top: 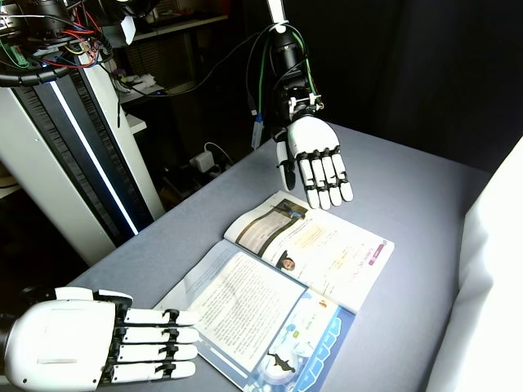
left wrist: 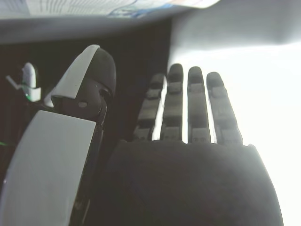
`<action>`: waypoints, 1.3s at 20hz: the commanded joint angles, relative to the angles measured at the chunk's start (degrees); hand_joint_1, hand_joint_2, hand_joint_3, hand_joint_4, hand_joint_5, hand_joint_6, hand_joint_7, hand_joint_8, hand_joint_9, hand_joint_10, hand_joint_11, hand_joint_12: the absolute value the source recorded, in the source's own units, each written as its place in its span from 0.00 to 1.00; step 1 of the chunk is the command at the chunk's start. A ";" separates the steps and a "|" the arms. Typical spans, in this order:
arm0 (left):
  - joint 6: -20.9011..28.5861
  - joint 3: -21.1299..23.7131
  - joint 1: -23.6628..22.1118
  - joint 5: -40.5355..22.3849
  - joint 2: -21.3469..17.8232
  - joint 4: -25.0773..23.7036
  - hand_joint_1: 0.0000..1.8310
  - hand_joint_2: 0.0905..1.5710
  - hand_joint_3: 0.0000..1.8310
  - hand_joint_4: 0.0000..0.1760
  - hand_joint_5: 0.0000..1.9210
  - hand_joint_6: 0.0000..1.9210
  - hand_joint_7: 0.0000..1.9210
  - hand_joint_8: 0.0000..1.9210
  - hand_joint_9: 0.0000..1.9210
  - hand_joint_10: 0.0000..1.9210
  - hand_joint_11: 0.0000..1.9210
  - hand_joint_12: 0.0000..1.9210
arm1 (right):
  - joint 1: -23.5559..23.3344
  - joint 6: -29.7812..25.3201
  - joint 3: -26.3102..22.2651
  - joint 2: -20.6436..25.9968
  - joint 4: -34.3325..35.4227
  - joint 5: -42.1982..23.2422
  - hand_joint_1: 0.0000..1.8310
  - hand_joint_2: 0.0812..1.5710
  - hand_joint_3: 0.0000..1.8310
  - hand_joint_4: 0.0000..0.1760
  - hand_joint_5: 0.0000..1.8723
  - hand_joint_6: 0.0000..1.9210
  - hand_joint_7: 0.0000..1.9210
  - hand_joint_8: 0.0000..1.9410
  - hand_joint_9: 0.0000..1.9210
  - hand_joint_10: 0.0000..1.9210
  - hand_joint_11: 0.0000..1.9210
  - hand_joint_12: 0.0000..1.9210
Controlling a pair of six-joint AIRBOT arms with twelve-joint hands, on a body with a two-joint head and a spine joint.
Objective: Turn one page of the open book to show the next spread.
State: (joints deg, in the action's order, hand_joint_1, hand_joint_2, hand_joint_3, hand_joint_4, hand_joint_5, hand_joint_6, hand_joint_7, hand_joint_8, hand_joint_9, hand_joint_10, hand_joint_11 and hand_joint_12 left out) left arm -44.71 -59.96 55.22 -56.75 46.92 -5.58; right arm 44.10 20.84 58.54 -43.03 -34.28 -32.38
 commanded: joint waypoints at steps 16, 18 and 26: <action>-1.55 1.16 2.42 -8.75 -3.09 4.42 0.11 0.88 0.00 0.00 0.01 0.00 0.00 0.00 0.00 0.00 0.00 0.00 | -7.27 -14.65 5.54 -7.51 -18.82 1.80 0.00 0.83 0.00 0.00 0.01 0.00 0.00 0.00 0.00 0.00 0.00 0.01; -1.86 1.43 2.89 -9.02 -3.55 4.91 0.12 0.88 0.00 0.00 0.02 0.01 0.00 0.00 0.00 0.00 0.00 0.00 | -7.75 -16.46 6.07 -8.31 -21.56 2.54 0.00 0.82 0.00 0.00 0.01 0.00 0.00 0.00 0.00 0.00 0.00 0.00; -2.12 1.86 3.60 -9.81 -4.39 5.64 0.12 0.87 0.00 0.00 0.02 0.00 0.00 0.00 0.00 0.00 0.00 0.00 | -7.77 -22.00 8.06 -11.12 -27.76 3.82 0.00 0.81 0.00 0.00 0.01 0.00 0.00 0.00 0.00 0.00 0.00 0.00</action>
State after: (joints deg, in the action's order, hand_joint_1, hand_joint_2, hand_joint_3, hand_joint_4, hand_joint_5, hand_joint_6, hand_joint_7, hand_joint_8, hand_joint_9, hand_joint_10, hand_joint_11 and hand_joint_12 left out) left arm -46.74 -58.08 58.98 -59.53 43.09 -1.34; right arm 37.04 -0.71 66.59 -54.33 -63.33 -26.17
